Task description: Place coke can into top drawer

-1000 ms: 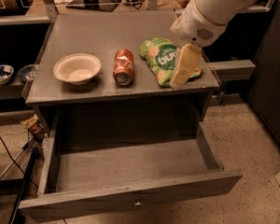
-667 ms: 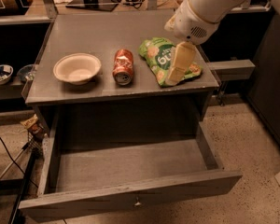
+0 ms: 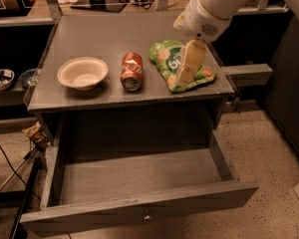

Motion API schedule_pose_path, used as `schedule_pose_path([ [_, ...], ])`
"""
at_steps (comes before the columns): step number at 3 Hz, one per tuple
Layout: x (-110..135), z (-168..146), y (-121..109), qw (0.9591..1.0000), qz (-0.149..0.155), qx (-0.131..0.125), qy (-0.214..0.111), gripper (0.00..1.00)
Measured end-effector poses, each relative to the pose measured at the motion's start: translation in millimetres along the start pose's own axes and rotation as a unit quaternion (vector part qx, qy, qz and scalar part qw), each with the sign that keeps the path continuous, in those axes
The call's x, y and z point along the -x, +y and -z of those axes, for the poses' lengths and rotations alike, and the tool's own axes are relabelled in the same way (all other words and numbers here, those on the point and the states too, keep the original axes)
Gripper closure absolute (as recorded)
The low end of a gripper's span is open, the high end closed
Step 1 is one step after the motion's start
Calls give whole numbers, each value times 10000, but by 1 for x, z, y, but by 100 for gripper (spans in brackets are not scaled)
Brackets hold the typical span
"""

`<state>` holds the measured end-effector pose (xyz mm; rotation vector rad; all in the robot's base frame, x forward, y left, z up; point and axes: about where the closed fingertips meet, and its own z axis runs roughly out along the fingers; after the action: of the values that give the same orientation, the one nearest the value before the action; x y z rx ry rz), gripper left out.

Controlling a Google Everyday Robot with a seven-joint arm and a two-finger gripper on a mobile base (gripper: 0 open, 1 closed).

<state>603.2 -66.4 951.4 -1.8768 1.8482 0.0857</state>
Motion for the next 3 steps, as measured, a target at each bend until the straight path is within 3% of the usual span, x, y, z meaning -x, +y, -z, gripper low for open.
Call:
schedule_pose_path([
  [2, 24, -22, -32, 9993, 308, 87, -205, 0],
  [3, 54, -51, -48, 9964, 615, 311, -489, 0],
])
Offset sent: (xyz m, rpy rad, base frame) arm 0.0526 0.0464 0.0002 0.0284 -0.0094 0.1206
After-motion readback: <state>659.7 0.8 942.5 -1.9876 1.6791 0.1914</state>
